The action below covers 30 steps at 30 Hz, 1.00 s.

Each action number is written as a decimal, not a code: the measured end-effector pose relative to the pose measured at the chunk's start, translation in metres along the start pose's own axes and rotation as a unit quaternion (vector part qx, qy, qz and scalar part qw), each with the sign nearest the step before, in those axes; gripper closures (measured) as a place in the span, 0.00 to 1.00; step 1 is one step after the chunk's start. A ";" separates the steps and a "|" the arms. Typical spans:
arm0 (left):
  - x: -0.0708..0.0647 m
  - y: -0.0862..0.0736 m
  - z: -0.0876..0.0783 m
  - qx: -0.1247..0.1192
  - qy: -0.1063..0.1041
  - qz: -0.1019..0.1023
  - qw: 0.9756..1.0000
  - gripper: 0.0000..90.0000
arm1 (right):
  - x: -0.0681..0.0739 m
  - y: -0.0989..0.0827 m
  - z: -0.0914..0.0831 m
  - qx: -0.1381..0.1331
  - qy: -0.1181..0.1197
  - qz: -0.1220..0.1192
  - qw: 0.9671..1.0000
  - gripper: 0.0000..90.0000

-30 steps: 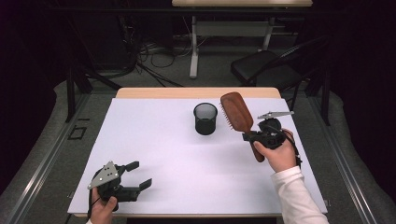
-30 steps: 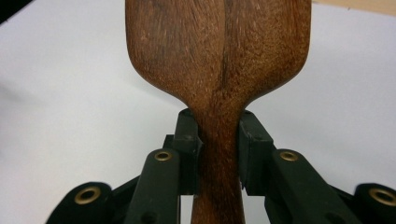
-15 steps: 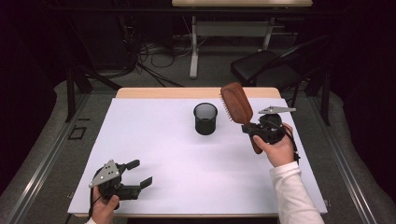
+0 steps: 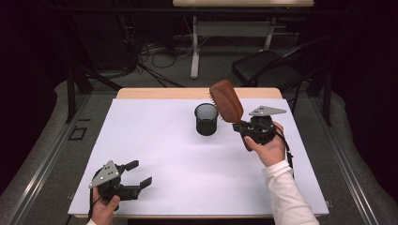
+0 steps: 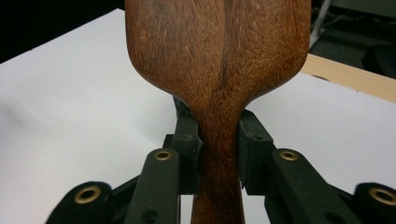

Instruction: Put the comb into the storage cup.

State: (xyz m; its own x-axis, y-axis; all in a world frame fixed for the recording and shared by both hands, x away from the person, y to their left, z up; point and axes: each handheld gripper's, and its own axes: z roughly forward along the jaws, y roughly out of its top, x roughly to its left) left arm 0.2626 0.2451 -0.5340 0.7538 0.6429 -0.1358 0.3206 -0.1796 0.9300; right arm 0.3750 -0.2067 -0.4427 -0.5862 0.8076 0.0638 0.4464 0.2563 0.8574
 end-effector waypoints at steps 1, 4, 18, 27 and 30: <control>0.000 0.000 0.000 0.001 0.001 0.000 1.000 0.18 | 0.003 -0.001 0.000 -0.004 0.001 -0.006 1.000 0.80; -0.001 0.001 0.001 0.002 0.003 0.000 1.000 0.18 | 0.010 -0.001 0.001 -0.013 0.004 -0.022 1.000 0.80; -0.003 0.002 0.001 0.007 0.009 0.003 1.000 0.18 | 0.030 -0.010 0.011 -0.032 0.025 -0.048 0.998 0.80; -0.002 0.002 0.001 0.007 0.005 -0.005 1.000 0.18 | 0.046 -0.014 0.015 -0.042 0.045 -0.058 0.996 0.80; -0.002 0.002 0.002 0.009 0.008 -0.010 1.000 0.18 | 0.050 -0.014 0.016 -0.047 0.050 -0.058 0.996 0.80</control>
State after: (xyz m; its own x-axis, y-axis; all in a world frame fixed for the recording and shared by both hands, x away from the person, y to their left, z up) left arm 0.2632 0.2418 -0.5325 0.7381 0.6580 -0.1493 0.3466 -0.1799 0.9206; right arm 0.3497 -0.1613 -0.4600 -0.6965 0.7175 0.0081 0.3098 0.2905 0.9053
